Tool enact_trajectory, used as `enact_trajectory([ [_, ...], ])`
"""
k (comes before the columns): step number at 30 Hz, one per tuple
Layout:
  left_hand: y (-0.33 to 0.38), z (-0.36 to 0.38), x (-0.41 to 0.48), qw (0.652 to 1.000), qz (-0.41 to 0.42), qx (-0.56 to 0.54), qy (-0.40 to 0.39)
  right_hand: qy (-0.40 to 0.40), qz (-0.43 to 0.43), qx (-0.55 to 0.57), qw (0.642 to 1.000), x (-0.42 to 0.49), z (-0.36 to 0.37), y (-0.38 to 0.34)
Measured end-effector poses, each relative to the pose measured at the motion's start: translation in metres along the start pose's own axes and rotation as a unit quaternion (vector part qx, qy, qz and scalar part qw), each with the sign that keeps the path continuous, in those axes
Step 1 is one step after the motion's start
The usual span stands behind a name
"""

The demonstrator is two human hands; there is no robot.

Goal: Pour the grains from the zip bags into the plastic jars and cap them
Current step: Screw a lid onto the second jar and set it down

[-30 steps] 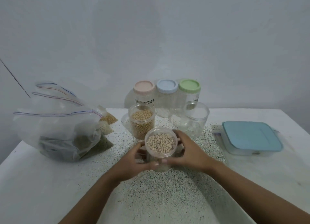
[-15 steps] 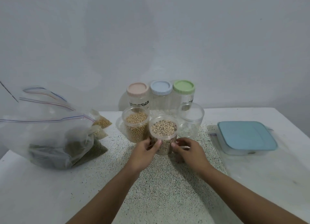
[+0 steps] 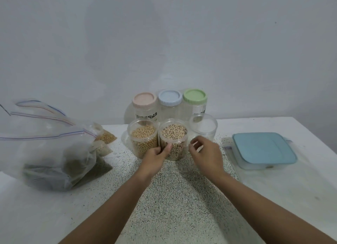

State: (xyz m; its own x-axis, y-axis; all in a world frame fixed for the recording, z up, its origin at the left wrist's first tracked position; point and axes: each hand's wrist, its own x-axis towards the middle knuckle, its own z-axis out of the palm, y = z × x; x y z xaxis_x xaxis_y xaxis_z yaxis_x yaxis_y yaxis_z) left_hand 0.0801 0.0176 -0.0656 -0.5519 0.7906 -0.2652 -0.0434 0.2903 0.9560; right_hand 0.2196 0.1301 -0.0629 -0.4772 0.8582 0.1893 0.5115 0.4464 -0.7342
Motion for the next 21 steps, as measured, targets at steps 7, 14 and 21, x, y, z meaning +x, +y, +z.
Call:
enact_trajectory([
  [7,0.006,-0.018,-0.005,0.998,0.004,0.066,0.0,0.102,-0.19,-0.193,0.957,0.04,-0.03,0.011],
  [14,0.013,-0.016,-0.019,0.993,0.099,0.07,0.006,0.006,-0.135,-0.209,0.968,0.032,-0.03,0.034],
  [21,0.002,-0.009,-0.025,0.987,0.139,0.077,-0.031,0.014,-0.117,-0.154,0.981,-0.001,-0.031,0.022],
])
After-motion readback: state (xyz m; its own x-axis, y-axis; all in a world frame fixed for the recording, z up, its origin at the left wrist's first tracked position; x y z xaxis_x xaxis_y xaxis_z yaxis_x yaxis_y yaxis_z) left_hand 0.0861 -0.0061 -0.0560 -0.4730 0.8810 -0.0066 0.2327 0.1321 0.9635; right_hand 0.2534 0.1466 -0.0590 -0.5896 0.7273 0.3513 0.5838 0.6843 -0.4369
